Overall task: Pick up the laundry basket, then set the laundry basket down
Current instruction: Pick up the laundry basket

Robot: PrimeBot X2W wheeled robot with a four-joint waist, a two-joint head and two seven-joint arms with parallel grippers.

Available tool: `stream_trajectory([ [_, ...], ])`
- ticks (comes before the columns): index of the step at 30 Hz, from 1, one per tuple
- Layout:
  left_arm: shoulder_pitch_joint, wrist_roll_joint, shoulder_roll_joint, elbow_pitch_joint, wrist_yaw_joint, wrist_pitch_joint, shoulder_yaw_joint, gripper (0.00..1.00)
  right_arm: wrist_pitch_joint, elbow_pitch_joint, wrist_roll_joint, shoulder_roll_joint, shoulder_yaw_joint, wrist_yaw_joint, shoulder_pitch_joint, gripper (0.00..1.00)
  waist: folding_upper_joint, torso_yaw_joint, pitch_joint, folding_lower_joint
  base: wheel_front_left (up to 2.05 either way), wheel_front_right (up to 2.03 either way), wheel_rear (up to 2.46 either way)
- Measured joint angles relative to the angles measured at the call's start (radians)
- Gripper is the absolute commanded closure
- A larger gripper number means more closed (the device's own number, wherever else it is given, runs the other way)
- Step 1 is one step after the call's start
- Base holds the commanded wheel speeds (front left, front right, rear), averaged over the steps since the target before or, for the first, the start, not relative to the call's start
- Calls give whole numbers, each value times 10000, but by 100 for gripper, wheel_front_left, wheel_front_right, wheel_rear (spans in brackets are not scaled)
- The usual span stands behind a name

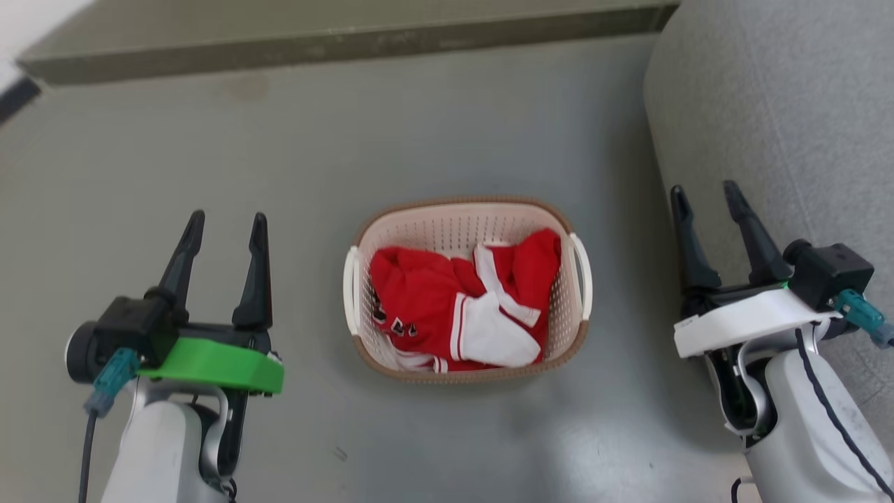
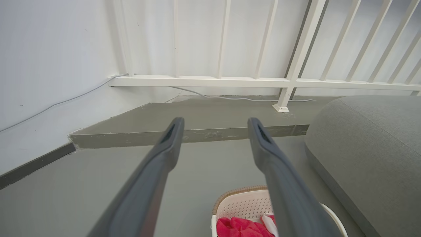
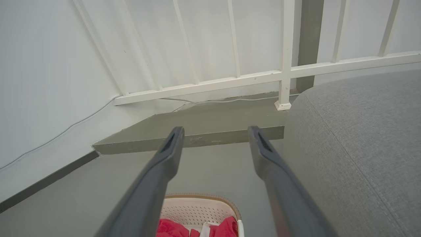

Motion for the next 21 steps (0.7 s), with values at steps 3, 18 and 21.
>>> stream_trajectory([
  [3,-274,2,2,171,-4,0,-63,0,0,196,0,4,-128,-8,-176,0,0,-35,375,0,0,0,0],
  [18,-1818,33,94,1618,-100,-2,-353,0,-25,1714,203,113,-199,67,-1553,0,0,-88,2292,1,0,0,0],
  [21,-2213,33,96,1898,-102,-4,-428,0,-25,2023,207,121,-201,86,-1871,0,0,-87,2676,1,0,0,0],
])
